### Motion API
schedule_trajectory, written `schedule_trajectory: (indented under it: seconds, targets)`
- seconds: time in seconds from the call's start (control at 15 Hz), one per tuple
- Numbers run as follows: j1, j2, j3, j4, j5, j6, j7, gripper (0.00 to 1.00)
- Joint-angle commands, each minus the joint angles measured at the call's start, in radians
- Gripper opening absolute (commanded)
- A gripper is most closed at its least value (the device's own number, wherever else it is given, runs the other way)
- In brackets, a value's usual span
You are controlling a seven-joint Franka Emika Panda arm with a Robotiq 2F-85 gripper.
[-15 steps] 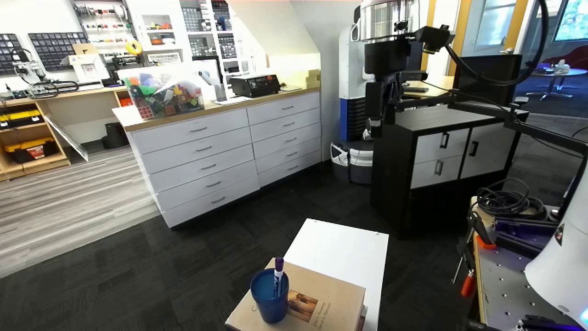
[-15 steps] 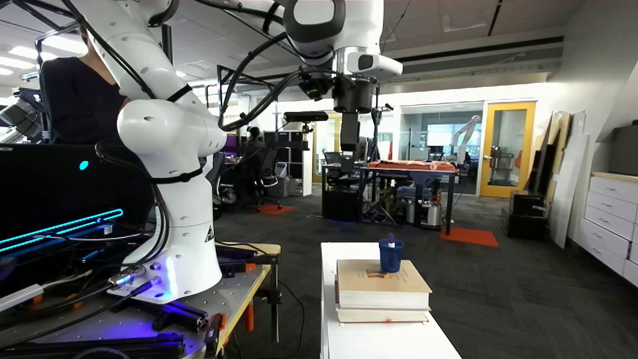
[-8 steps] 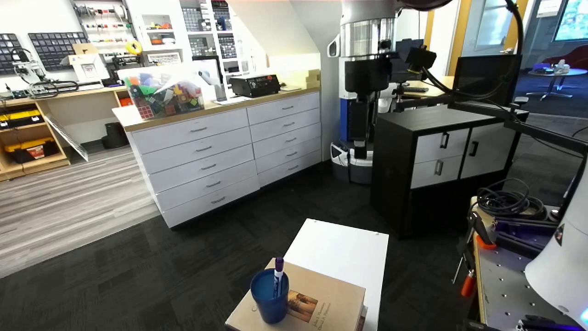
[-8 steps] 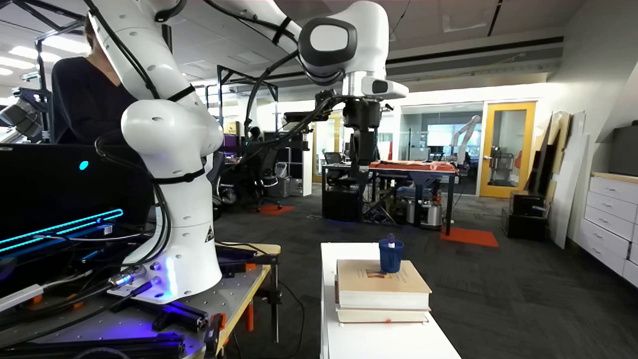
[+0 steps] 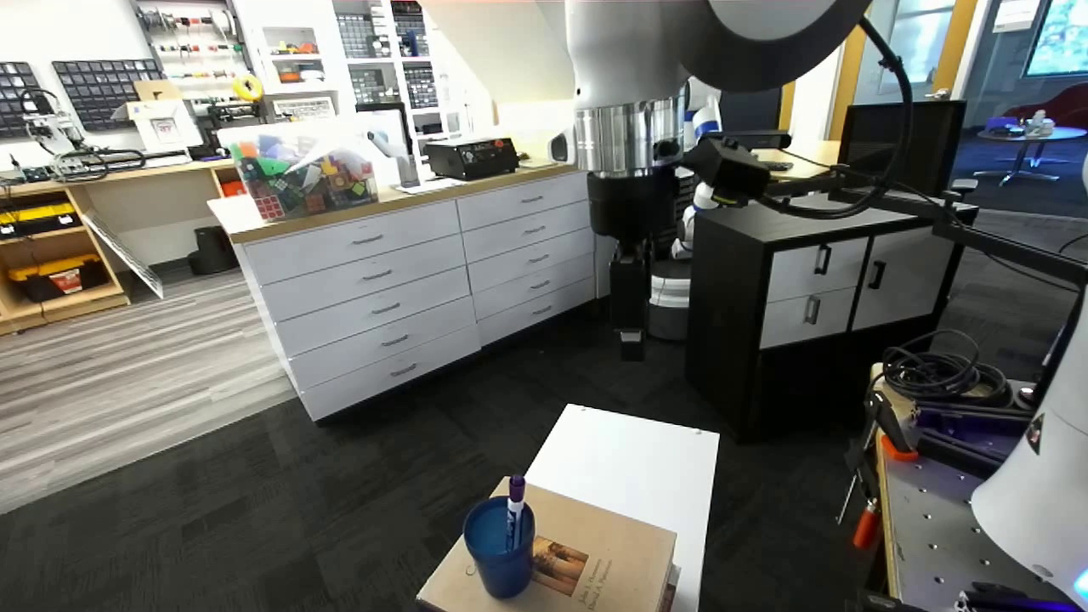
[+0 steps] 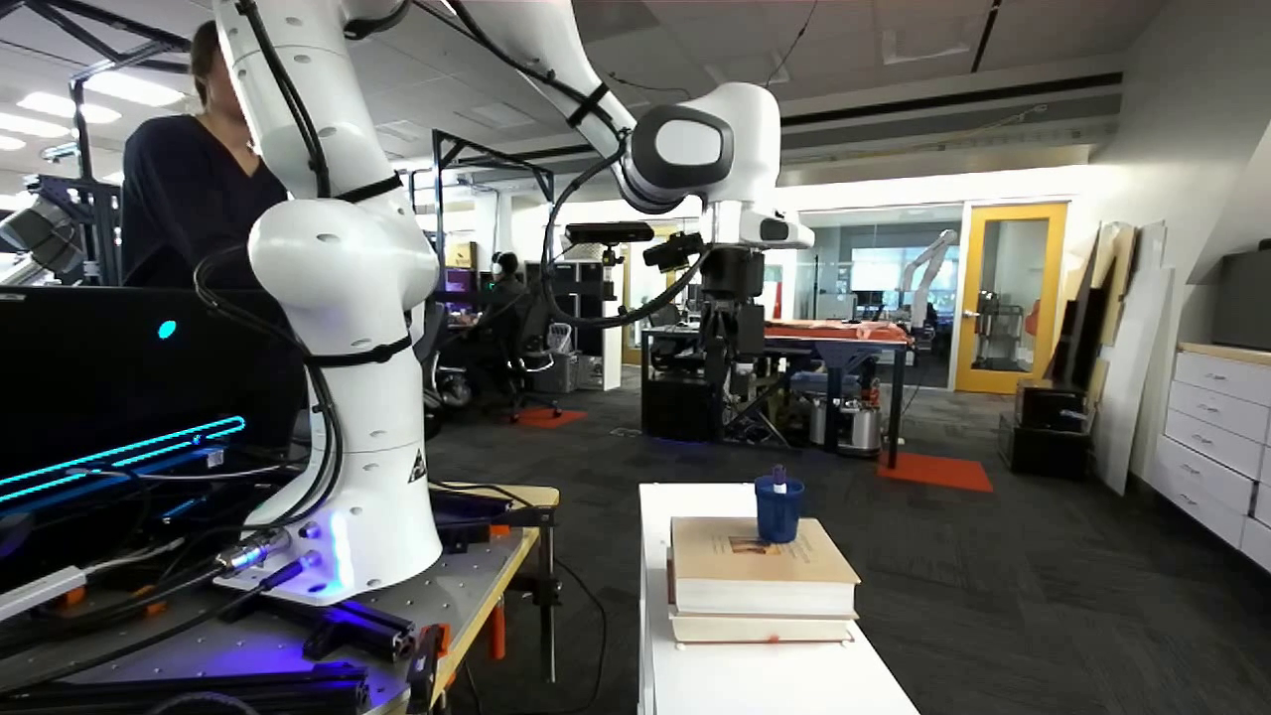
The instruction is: Take the marker out of the cup and put it on the book
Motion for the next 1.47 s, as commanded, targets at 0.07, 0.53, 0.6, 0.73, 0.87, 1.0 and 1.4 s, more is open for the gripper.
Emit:
schedule_trajectory:
  seconds: [0.07,0.53,0.6,0.73,0.87,1.0,1.4]
  targets:
    - [0.042,0.093,0.047,0.063,0.018,0.033,0.001,1.0]
    - [0.067,0.128,0.081,0.095,0.022,0.036,-0.001,1.0]
    - [0.069,0.13,0.083,0.1,0.022,0.036,-0.001,1.0]
    - [0.069,0.13,0.083,0.103,0.023,0.036,-0.002,1.0]
    - [0.069,0.13,0.083,0.103,0.023,0.036,-0.002,1.0]
    - [0.067,0.131,0.08,0.088,0.03,0.066,-0.001,1.0]
    - [0.078,0.189,0.075,0.095,0.105,0.185,-0.06,1.0]
